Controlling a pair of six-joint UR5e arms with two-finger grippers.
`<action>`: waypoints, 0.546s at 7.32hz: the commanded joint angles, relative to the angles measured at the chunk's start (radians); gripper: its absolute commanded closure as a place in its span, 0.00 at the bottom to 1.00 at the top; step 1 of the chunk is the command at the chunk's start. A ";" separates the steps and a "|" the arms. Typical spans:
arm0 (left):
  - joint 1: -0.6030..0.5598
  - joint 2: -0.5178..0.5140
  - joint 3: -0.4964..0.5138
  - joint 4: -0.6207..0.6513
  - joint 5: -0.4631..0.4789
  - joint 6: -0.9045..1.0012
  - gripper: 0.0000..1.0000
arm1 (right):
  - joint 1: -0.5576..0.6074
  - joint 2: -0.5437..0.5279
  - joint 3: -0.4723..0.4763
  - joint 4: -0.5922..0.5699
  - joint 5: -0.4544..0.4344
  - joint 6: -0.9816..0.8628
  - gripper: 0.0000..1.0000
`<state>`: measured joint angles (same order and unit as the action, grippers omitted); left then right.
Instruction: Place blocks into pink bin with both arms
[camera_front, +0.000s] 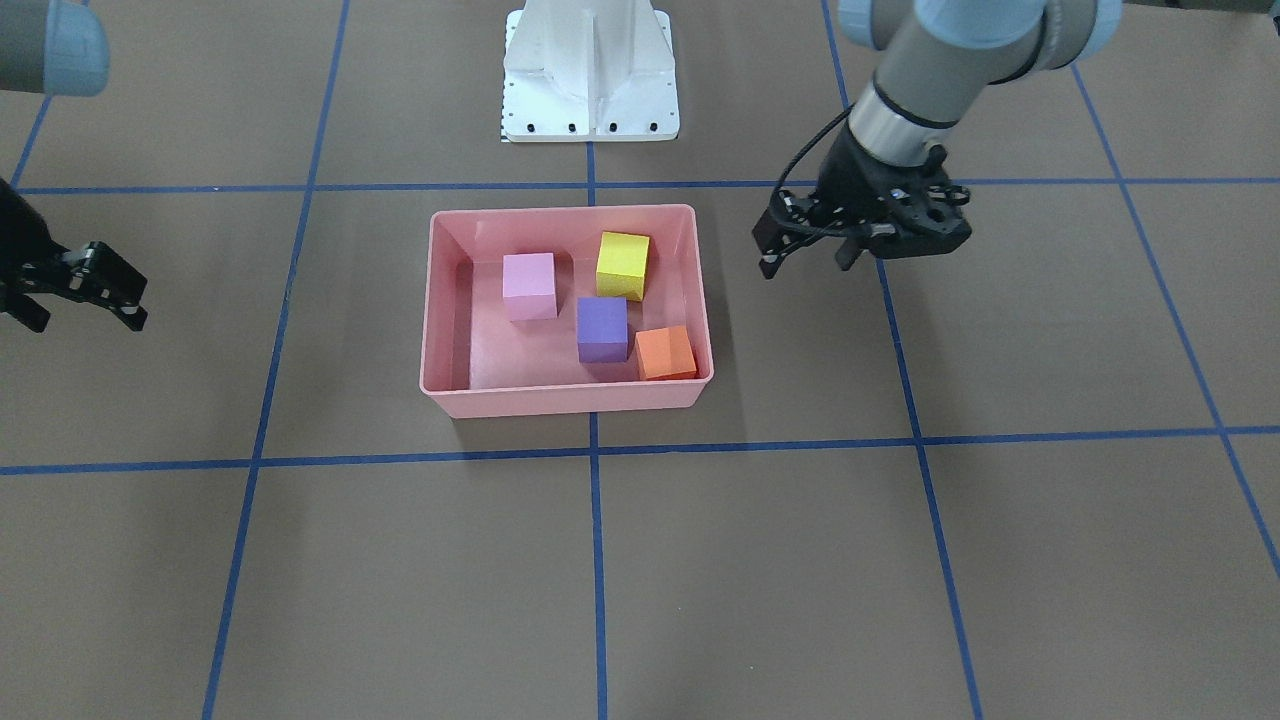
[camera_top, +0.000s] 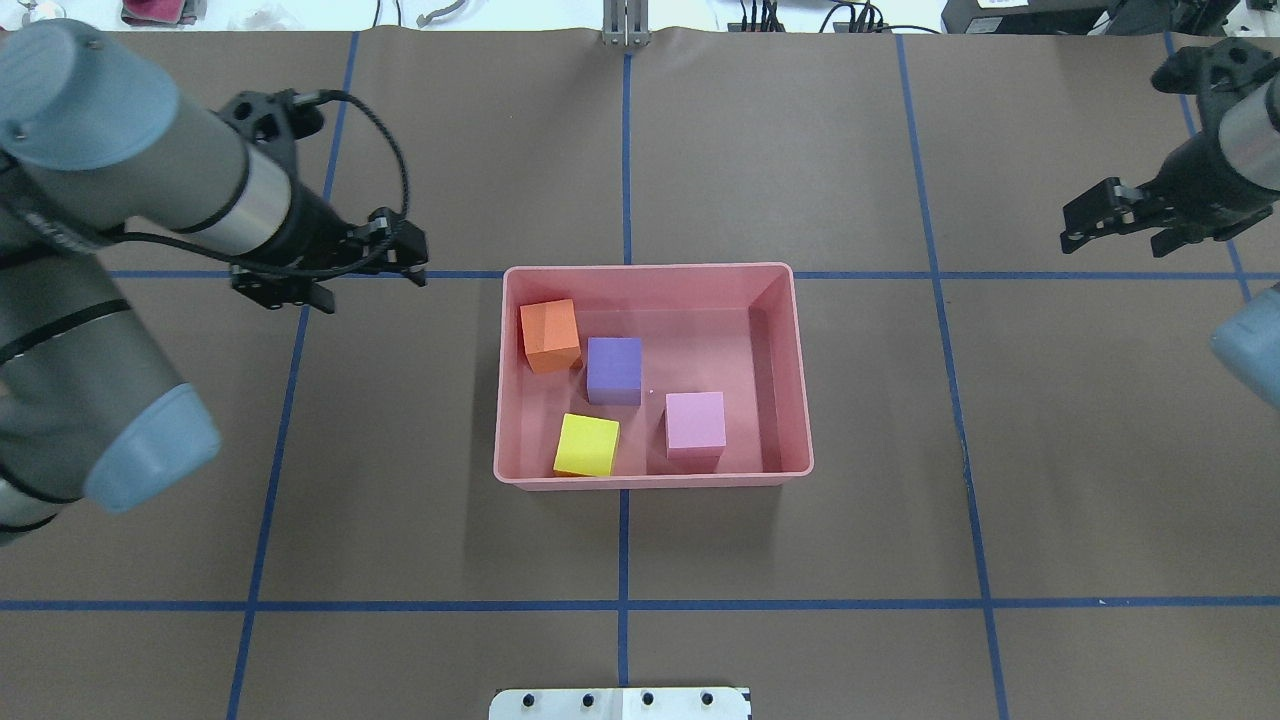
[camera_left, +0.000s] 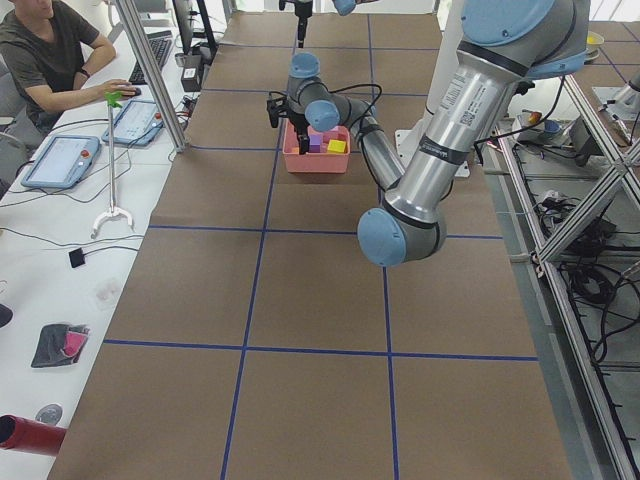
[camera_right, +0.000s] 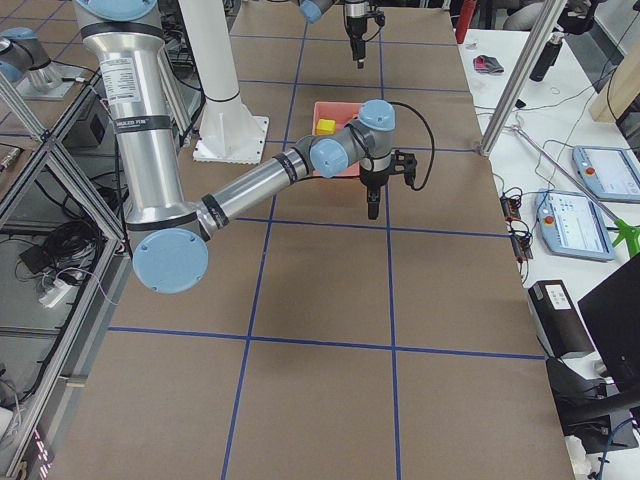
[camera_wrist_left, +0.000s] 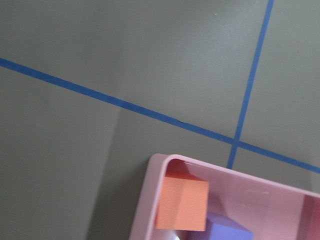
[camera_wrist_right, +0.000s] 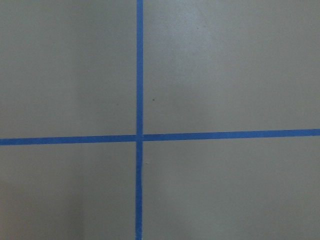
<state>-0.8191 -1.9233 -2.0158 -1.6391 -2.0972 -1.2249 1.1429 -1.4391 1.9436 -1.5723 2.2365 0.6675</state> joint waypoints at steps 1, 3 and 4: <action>-0.169 0.264 -0.095 -0.004 -0.067 0.381 0.01 | 0.136 -0.098 -0.002 0.000 0.081 -0.167 0.01; -0.381 0.418 -0.045 -0.007 -0.132 0.850 0.01 | 0.187 -0.145 0.000 0.000 0.115 -0.221 0.01; -0.458 0.425 0.019 -0.001 -0.133 1.004 0.01 | 0.214 -0.174 0.000 0.002 0.124 -0.233 0.01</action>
<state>-1.1660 -1.5421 -2.0581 -1.6435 -2.2170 -0.4568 1.3219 -1.5805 1.9428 -1.5720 2.3444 0.4569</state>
